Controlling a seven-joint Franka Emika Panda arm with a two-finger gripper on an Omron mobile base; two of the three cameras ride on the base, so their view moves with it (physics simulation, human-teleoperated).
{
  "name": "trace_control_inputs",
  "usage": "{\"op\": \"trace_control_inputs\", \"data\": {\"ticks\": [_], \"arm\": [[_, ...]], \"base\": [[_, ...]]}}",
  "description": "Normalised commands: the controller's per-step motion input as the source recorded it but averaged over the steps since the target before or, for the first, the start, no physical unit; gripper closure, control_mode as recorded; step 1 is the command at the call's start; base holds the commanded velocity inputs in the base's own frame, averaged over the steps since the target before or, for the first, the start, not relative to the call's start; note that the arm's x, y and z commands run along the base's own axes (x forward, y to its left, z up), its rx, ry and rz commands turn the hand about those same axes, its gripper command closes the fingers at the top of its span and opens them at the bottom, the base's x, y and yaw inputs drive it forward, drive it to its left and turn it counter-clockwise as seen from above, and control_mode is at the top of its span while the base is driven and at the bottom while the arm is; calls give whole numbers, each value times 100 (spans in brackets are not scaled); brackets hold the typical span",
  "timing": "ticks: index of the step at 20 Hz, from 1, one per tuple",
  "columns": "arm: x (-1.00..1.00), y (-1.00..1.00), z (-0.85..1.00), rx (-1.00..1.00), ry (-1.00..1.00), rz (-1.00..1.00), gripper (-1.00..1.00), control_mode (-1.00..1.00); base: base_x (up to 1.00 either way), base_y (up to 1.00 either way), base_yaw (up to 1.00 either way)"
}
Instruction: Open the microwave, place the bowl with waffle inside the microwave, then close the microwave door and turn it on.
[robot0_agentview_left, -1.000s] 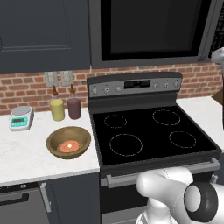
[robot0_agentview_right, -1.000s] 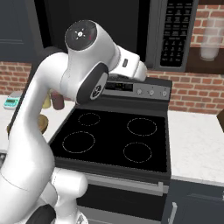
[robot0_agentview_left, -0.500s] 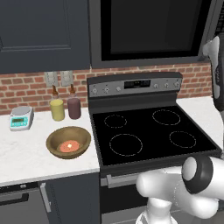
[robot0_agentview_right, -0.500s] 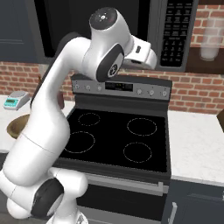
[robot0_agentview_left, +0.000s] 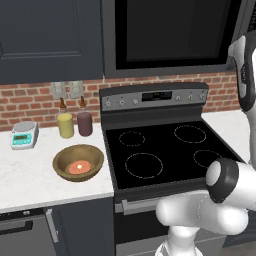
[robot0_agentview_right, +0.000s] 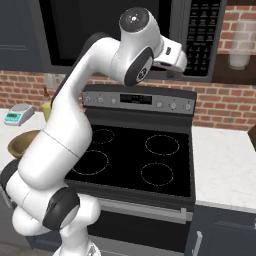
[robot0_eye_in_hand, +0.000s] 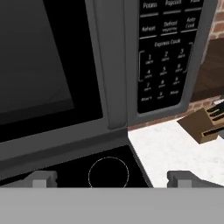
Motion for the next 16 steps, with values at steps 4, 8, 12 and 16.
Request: {"op": "trace_control_inputs", "data": {"ticks": [4,8,12,16], "arm": [[43,-8,0,0,0,0,-100,-100],[42,-27,0,1,0,2,-100,-100],[31,-28,0,2,-2,2,-100,-100],[10,-21,2,3,-10,4,-100,-100]], "base": [[0,0,0],[0,0,0],[0,0,0],[0,0,0]]}}
